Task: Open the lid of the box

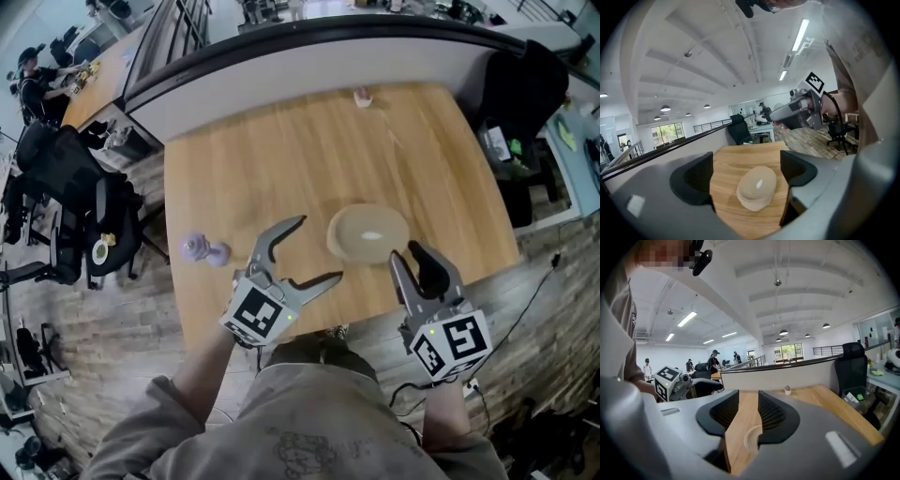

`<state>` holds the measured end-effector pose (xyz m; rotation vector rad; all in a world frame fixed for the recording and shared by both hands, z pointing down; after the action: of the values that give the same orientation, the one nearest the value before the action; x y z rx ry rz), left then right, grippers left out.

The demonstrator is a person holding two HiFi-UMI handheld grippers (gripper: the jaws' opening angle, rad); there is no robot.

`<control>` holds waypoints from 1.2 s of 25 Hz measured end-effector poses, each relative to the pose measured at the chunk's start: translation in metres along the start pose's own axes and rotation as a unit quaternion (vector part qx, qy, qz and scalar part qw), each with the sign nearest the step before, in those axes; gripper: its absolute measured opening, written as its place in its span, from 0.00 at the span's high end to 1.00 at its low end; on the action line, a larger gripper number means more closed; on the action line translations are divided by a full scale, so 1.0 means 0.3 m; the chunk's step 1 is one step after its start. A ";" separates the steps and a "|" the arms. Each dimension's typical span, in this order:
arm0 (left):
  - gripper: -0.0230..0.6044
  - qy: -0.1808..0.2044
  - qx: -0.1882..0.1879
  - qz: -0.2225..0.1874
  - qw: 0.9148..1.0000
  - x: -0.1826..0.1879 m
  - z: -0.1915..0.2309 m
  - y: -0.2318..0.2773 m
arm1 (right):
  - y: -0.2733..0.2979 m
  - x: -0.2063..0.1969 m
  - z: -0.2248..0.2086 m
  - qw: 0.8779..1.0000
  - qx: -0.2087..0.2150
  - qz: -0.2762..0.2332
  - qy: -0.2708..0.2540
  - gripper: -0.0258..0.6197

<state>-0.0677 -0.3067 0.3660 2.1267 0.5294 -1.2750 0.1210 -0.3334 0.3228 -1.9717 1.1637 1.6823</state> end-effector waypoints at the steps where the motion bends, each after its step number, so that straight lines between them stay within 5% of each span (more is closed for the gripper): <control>1: 0.25 0.006 -0.007 0.004 1.000 -0.028 -0.003 0.015 | 0.020 -0.016 0.000 1.000 0.001 0.007 0.001 0.75; 6: 0.24 0.043 -0.044 0.024 0.998 -0.160 -0.051 0.084 | 0.114 -0.097 0.001 0.999 0.004 0.040 0.005 0.75; 13: 0.24 -0.027 -0.069 0.035 0.997 -0.390 -0.069 0.210 | 0.231 -0.241 -0.033 0.996 0.009 0.088 0.015 0.75; 21: 0.24 -0.020 -0.109 0.066 0.992 -0.631 -0.142 0.340 | 0.347 -0.405 -0.094 0.991 0.006 0.130 0.023 0.75; 30: 0.16 -0.076 -0.134 0.057 0.986 -0.760 -0.170 0.456 | 0.417 -0.546 -0.137 0.988 0.009 0.153 0.027 0.75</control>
<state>-0.0565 -0.3816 0.6260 1.7965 0.4764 -1.2170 0.0599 -0.3775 0.5189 -1.9160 1.5638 1.7581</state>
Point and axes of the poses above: the fingertips, and each gripper's own axes: y forward along the fingers, z to its left, x out of its top, the point moved 6 cm from there along -y, backward along the fingers, and after that the axes turned 8 degrees about y, right-handed, at the moved point
